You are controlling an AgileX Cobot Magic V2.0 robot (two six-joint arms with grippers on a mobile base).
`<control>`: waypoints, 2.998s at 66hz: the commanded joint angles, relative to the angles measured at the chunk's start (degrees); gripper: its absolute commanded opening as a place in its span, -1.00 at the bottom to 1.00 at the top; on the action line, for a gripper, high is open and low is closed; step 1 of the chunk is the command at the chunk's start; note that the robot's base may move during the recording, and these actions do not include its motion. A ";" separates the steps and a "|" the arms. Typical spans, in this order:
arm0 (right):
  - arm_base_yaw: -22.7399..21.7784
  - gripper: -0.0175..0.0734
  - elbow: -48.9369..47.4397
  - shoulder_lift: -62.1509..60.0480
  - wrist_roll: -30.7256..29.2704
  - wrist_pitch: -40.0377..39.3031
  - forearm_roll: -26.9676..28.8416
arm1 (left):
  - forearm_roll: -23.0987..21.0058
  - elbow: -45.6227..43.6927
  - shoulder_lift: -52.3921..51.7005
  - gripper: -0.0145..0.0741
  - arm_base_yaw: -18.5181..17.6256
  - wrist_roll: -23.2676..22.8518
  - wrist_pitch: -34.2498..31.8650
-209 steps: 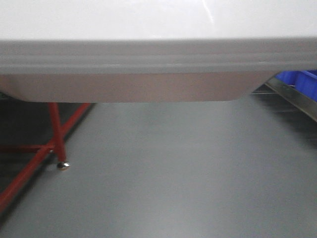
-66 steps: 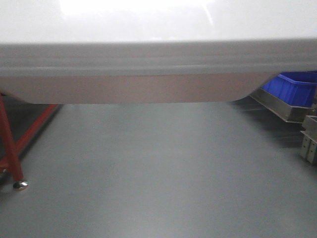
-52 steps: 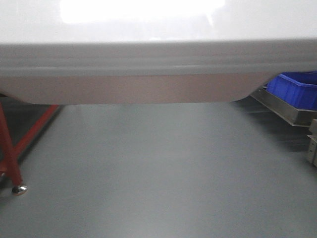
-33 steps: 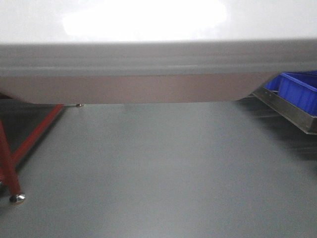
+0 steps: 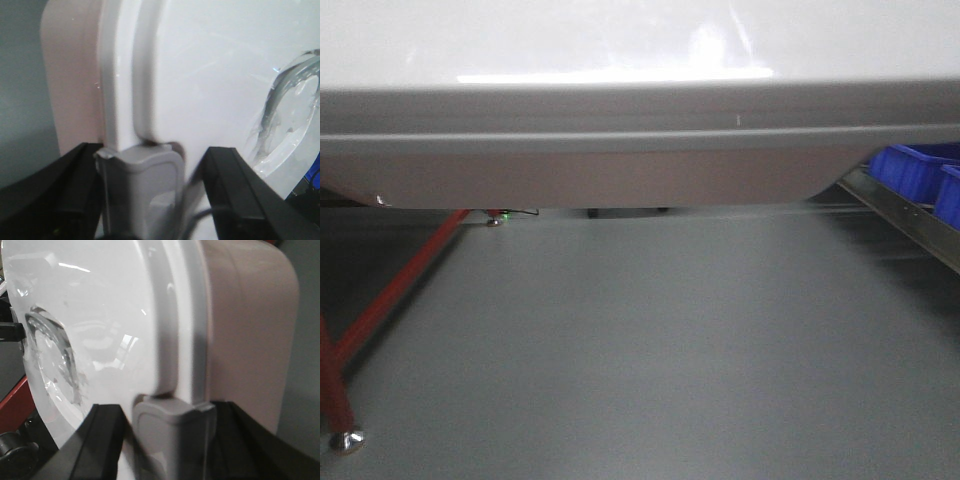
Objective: Grab white bin and place on right shelf
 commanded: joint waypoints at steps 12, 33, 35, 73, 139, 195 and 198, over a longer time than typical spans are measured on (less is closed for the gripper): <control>0.41 0.31 -1.85 -0.99 -0.25 7.17 11.07 | -9.30 -1.60 -0.62 -0.03 -0.81 0.79 7.43; 0.41 0.31 -1.85 -0.99 -0.25 7.17 11.07 | -9.30 -1.60 -0.62 -0.03 -0.81 0.79 7.43; 0.41 0.31 -1.85 -0.99 -0.25 7.17 11.07 | -9.30 -1.60 -0.62 -0.03 -0.81 0.79 7.43; 0.41 0.31 -1.85 -0.99 -0.25 7.17 11.07 | -9.30 -1.60 -0.62 -0.03 -0.81 0.79 7.43; 0.41 0.31 -1.85 -0.99 -0.25 7.17 11.07 | -9.30 -1.60 -0.62 -0.03 -0.81 0.79 7.43; 0.41 0.31 -1.85 -0.99 -0.25 7.17 11.07 | -9.30 -1.60 -0.62 -0.03 -0.81 0.79 7.43; 0.41 0.31 -1.85 -0.99 -0.25 7.17 11.07 | -9.30 -1.60 -0.62 -0.03 -0.81 0.79 7.43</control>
